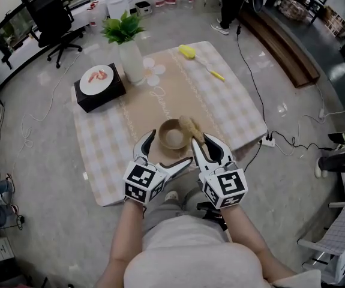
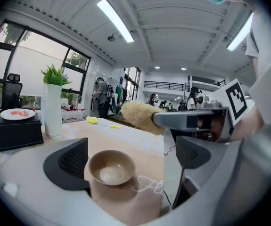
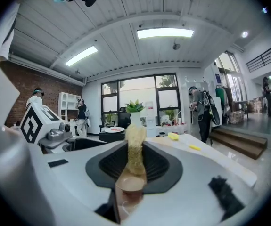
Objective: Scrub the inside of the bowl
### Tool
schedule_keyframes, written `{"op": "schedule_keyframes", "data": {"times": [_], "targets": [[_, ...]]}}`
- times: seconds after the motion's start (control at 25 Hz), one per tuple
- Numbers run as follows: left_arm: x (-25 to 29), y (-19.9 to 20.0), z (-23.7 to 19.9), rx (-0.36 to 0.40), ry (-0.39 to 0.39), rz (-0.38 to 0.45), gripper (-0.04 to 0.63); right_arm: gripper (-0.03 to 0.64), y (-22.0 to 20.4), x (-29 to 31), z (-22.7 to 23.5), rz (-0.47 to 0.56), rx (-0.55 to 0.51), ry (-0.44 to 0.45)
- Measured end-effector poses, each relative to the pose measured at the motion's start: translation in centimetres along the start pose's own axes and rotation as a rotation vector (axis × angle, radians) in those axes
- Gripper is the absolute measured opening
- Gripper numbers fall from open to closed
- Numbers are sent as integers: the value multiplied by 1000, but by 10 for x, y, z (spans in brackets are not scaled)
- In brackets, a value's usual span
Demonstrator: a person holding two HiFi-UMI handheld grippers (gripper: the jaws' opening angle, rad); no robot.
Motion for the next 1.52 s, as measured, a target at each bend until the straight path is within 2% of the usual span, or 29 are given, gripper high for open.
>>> {"op": "schedule_keyframes", "data": {"times": [0.28, 0.48, 0.72, 0.96, 1.28, 1.52], "targets": [[11, -16, -12, 35, 12, -50, 586, 92, -9, 4, 10, -11, 20, -15], [23, -30, -23, 26, 28, -92, 583, 92, -13, 10, 19, -24, 21, 0], [37, -45, -32, 55, 45, -171, 571, 92, -15, 22, 31, -25, 26, 13], [46, -58, -42, 71, 62, -218, 527, 92, -17, 30, 32, -29, 18, 32], [54, -69, -51, 65, 73, -264, 498, 92, -17, 39, 33, -37, 18, 34], [55, -72, -52, 81, 71, -267, 473, 92, -18, 48, 32, -47, 16, 57]]}}
Point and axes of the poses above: the fingertips, and each gripper's own axes: x forward along the fingers, z to its right, y out of its top, the point moved 6 cm from there along -x, backward along the fingers, and after that the axes turned 5 degrees about -x, right-handed, at the moved point
